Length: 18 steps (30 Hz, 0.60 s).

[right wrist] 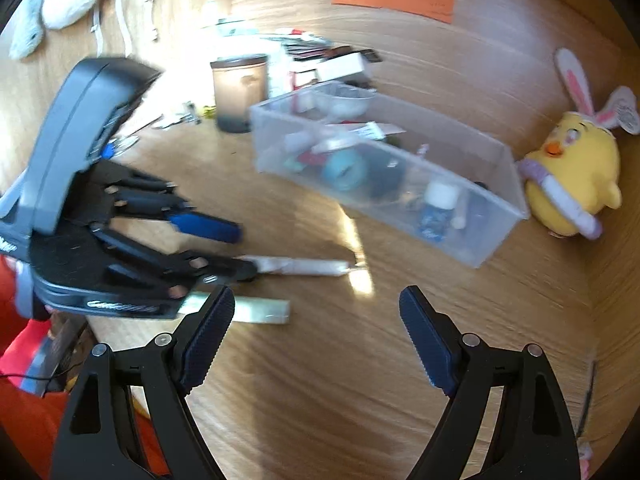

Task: Organize objects
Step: 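Grasp the clear pen with the left tool while the right tool approaches the pale green tube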

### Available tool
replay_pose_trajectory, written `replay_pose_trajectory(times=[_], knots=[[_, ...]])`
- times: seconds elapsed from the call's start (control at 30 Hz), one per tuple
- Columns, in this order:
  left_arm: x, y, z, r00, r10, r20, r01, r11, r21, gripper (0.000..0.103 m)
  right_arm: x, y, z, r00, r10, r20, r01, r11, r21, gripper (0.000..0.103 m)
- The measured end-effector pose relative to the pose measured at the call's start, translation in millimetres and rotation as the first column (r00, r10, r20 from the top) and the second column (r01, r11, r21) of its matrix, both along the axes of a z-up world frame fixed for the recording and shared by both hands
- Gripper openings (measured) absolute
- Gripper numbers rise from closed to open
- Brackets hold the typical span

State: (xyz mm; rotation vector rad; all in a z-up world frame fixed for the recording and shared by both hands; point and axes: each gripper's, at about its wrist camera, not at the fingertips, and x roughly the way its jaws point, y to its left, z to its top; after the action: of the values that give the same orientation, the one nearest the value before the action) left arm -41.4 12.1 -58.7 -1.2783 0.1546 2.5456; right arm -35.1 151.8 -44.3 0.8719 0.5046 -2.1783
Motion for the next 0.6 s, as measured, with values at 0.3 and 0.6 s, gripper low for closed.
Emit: replay_pose_trajectory(times=[0.3, 0.6], knots=[[23.2, -38.7, -0.9, 0.995, 0.103, -0.018, -0.103, 0.995, 0.01, 0.013, 14.3, -33.7, -16.1, 0.99, 0.141, 0.011, -0.141, 0.986, 0.092, 0.083], [44.5, -68.4, 0.2, 0.987, 0.159, -0.007, -0.159, 0.987, 0.039, 0.013, 8.2, -60.1, -24.1, 0.975, 0.222, 0.003, -0.219, 0.958, 0.185, 0.083]])
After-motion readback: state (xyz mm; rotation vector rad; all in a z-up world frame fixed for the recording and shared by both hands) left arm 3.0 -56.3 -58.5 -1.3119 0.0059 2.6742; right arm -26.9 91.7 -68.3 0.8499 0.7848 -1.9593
